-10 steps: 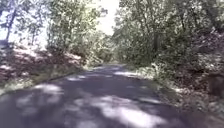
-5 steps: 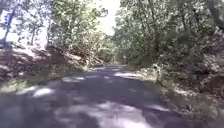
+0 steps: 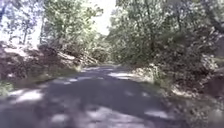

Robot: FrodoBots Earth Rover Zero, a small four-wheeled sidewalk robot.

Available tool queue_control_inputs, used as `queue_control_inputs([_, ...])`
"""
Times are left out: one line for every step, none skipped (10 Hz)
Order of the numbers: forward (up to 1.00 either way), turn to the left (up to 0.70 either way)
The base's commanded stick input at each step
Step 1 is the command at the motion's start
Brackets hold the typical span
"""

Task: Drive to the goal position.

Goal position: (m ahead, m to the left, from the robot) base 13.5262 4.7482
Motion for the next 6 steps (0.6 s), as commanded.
queue_control_inputs([0.45, 0.00])
queue_control_inputs([0.45, 0.00])
queue_control_inputs([0.45, 0.00])
queue_control_inputs([0.45, 0.00])
queue_control_inputs([0.45, 0.00])
queue_control_inputs([0.45, 0.00])
